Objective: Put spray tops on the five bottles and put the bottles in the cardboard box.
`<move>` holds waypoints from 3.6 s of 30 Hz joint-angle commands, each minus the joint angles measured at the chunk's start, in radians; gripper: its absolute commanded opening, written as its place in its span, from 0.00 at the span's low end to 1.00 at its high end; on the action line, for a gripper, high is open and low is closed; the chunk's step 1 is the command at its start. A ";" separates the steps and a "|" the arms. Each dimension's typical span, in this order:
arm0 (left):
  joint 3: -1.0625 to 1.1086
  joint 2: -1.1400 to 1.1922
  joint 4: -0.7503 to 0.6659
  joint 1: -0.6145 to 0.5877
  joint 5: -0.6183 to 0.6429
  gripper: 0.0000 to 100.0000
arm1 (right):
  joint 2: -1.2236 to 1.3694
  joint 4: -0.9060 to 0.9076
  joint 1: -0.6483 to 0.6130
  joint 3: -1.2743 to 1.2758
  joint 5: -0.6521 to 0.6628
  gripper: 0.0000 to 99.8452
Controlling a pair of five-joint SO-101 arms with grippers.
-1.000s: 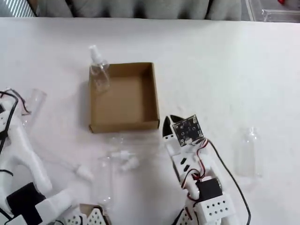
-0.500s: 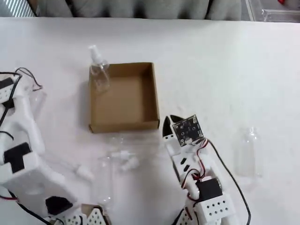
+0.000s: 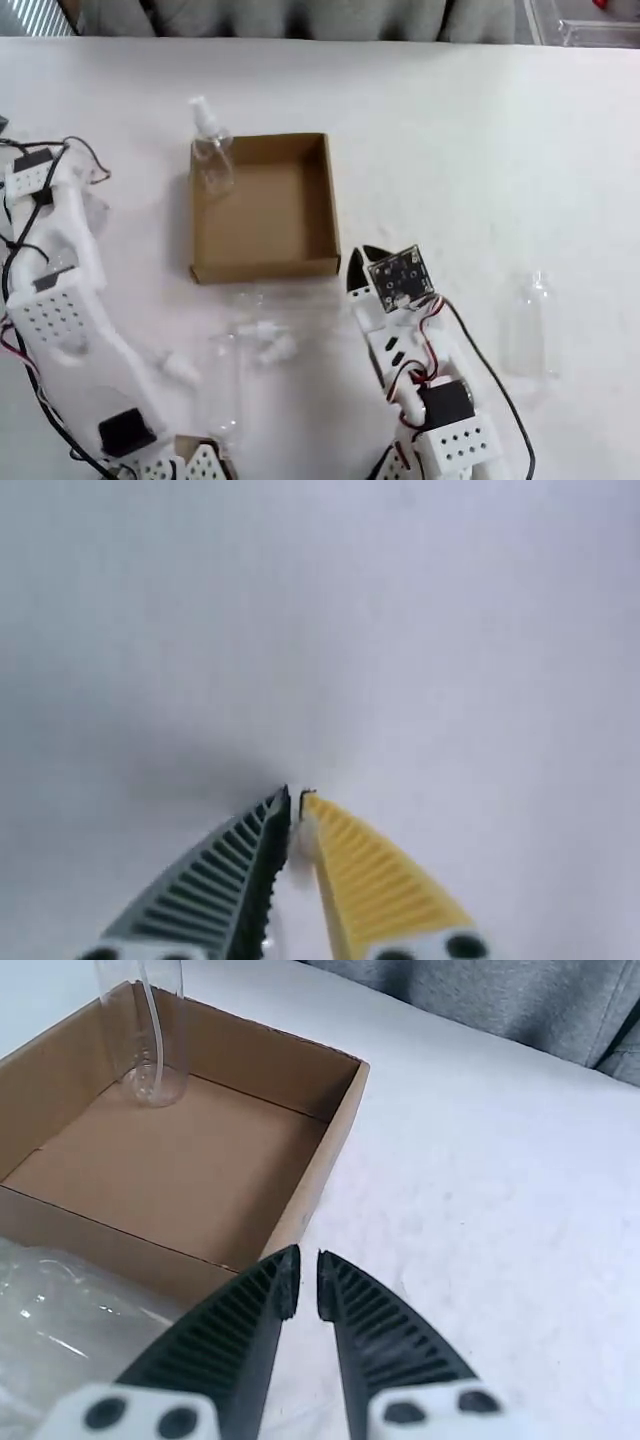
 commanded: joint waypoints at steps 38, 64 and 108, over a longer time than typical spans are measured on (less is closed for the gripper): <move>-0.354 0.064 0.901 0.186 -0.473 0.02 | -0.007 0.002 0.007 0.009 0.035 0.01; 0.598 -0.951 0.697 0.094 -0.582 0.02 | -0.007 0.008 0.007 0.009 0.037 0.01; 1.151 -1.012 0.077 -0.177 -0.101 0.37 | -0.004 0.024 0.005 0.009 0.037 0.01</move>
